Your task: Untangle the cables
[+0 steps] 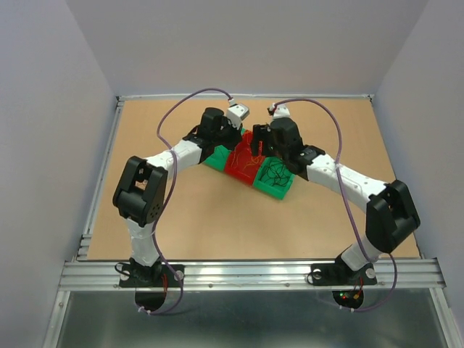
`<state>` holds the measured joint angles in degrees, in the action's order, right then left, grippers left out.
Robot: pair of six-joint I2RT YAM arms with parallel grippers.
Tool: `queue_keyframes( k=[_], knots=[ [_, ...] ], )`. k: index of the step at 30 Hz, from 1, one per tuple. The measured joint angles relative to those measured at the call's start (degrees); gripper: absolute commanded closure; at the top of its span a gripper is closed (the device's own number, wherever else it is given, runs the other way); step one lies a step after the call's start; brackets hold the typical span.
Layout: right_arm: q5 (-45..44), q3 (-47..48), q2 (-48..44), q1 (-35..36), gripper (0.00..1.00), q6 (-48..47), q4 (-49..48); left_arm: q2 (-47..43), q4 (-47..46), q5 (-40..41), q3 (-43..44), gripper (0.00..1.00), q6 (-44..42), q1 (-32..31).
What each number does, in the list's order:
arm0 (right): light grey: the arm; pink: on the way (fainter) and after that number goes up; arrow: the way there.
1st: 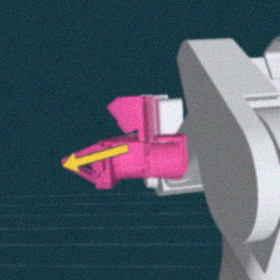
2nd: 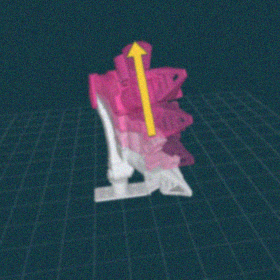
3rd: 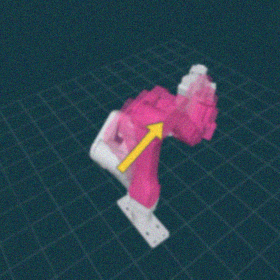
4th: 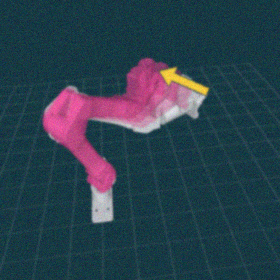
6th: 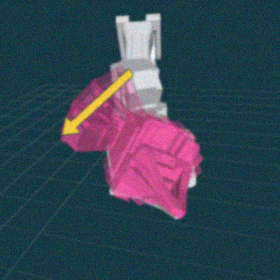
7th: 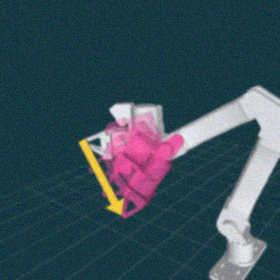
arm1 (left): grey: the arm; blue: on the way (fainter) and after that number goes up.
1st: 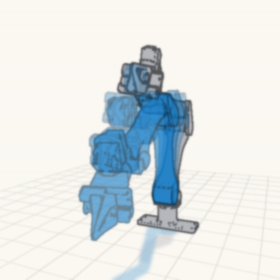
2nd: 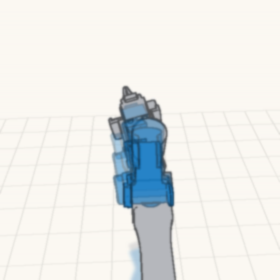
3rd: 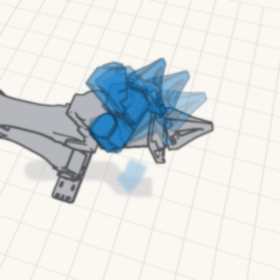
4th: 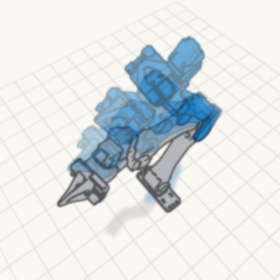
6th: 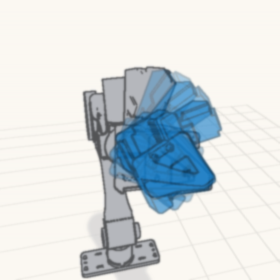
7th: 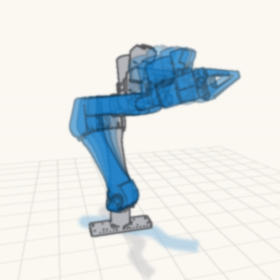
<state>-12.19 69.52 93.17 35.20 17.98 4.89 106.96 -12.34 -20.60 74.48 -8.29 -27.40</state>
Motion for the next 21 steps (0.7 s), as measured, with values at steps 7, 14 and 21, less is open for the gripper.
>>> queue_keyframes(
  k=[7, 14, 21],
  knots=[
    [-2.32, -6.16, -5.29, -5.25, 0.18, 1.31, -0.55, 0.59, 0.35, 2.71, 0.66, 1.0, -0.13, -3.1],
    [0.37, -6.25, 0.22, -13.68, 0.05, 2.8, -1.46, 10.21, 3.3, 4.28, 9.77, 1.0, 0.52, -4.81],
    [6.78, -6.25, 4.98, -14.27, 0.08, 3.04, -5.86, 14.16, 6.99, 4.61, 11.58, 1.0, 0.87, -5.51]
  ],
)
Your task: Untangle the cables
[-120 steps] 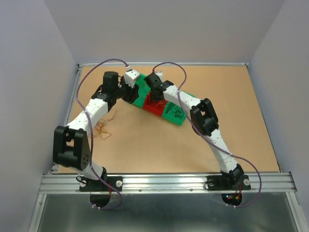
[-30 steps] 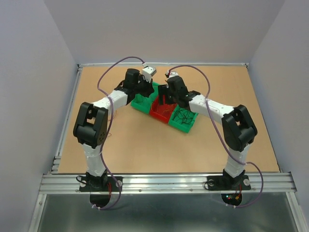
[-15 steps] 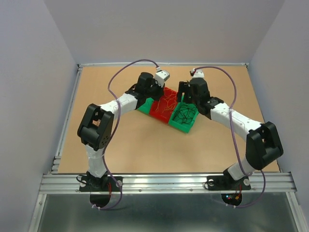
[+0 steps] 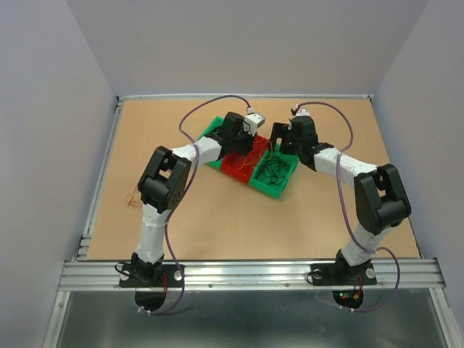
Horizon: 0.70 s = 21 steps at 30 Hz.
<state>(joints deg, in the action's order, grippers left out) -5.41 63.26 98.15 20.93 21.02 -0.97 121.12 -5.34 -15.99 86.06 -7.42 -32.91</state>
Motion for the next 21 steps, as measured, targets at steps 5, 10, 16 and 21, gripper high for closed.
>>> queue_keyframes(
  k=[5, 10, 16, 21],
  knots=[
    [4.55, 0.0, 0.37, 0.0, 0.15, -0.44, -3.82, 2.01, 0.9, -0.02, 2.32, 0.99, 0.13, 0.02],
    [7.8, -1.07, 0.33, 0.0, 0.21, -1.22, -9.9, 2.51, 1.64, 0.02, 2.27, 0.98, 0.2, 0.02],
    [10.51, -2.38, 0.35, 0.0, 0.3, -1.29, -12.81, 2.51, 1.46, 0.09, 1.9, 0.96, 0.22, 0.07],
    [13.68, -2.36, 0.57, 0.0, 0.5, -1.38, -14.34, 2.25, 1.33, -0.44, 1.57, 0.8, 0.55, 0.5]
  ],
)
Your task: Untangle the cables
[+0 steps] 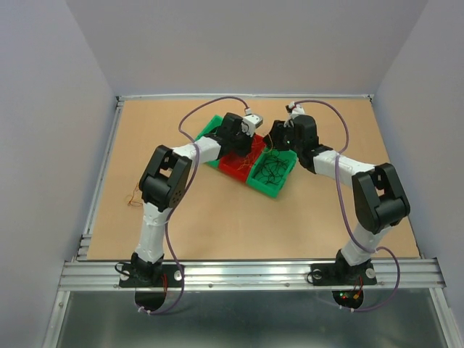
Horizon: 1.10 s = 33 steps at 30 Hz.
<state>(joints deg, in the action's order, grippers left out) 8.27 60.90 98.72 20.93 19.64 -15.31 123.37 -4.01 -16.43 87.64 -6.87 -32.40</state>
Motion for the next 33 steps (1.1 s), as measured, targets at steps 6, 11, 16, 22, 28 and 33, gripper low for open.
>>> queue_keyframes(
  k=[6, 11, 16, 22, 28, 33],
  knots=[
    [5.2, 0.0, 1.33, 0.0, 0.37, -0.5, -0.39, -3.89, 0.0, -1.86, -2.45, 0.54, 1.07, 2.08],
    [7.26, 0.07, 2.14, 0.11, 0.34, -1.55, -1.53, -8.5, -0.33, -3.34, -3.82, 0.52, 1.4, 3.52],
    [7.69, 0.31, 4.04, 0.15, 0.31, -3.19, -2.91, -10.78, -0.87, -4.5, -4.52, 0.52, 1.42, 4.35],
    [7.1, 3.56, 7.82, 1.22, 0.31, -5.46, -4.72, -10.8, -0.24, -4.92, -4.7, 0.53, 1.4, 4.37],
    [5.51, 4.63, 8.59, 4.61, 0.49, -7.32, -5.84, -10.23, -0.02, -5.68, -4.7, 0.73, 1.29, 4.42],
    [5.05, 5.07, 8.5, 8.48, 0.65, -7.15, -3.98, -8.07, 0.07, -6.49, -4.7, 0.84, 1.29, 4.92]
  ],
)
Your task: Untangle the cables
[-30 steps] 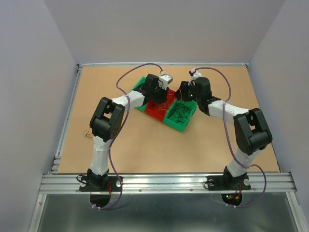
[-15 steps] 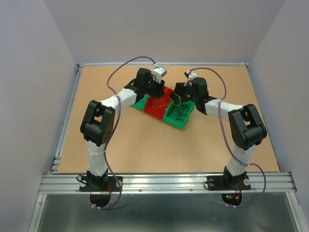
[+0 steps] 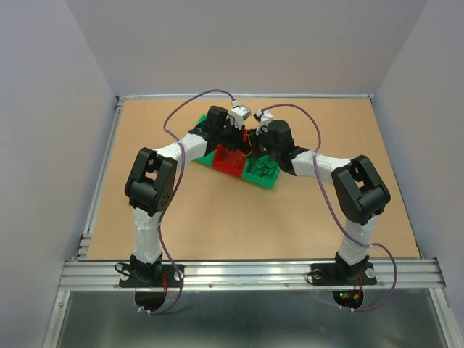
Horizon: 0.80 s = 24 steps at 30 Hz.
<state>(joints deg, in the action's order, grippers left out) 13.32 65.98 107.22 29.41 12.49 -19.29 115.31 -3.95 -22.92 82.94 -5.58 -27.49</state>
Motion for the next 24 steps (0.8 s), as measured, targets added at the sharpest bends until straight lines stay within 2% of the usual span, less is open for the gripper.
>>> queue_keyframes(
  k=[2, 6, 14, 15, 16, 19, 22, 24],
  knots=[
    [-0.39, 0.87, -0.04, 1.79, 0.71, 0.22, 2.16, 0.52, 0.09, -0.39, 0.0, 0.89, 0.04, 0.28],
    [-1.33, 3.06, -1.4, 5.68, 0.83, 0.85, 7.13, 0.61, -0.11, -1.01, 0.0, 0.91, 0.07, 1.01],
    [-3.41, 6.64, -2.51, 7.5, 0.91, 2.14, 14.03, 0.87, -0.09, -2.19, 0.0, 0.92, 0.13, 2.23],
    [-3.82, 7.3, -2.47, 7.5, 0.92, 2.27, 15.21, 0.87, -0.11, -2.23, 0.0, 0.91, 0.15, 2.21],
    [-4.04, 7.74, -2.34, 7.5, 0.92, 2.29, 15.98, 0.9, -0.13, -2.32, 0.0, 0.81, 0.15, 2.23],
    [-4.87, 10.49, -0.61, 7.5, 0.94, 2.27, 19.1, 0.87, -0.28, -2.69, 0.0, 0.7, 0.46, 2.51],
    [-6.32, 12.57, 1.9, 7.5, 0.96, 2.34, 21.18, 0.87, -0.48, -3.23, 0.0, 0.61, 0.74, 2.91],
    [-7.17, 12.63, 2.47, 7.5, 0.98, 2.47, 22.49, 0.87, -0.55, -3.63, 0.0, 0.6, 0.92, 3.19]
  ],
)
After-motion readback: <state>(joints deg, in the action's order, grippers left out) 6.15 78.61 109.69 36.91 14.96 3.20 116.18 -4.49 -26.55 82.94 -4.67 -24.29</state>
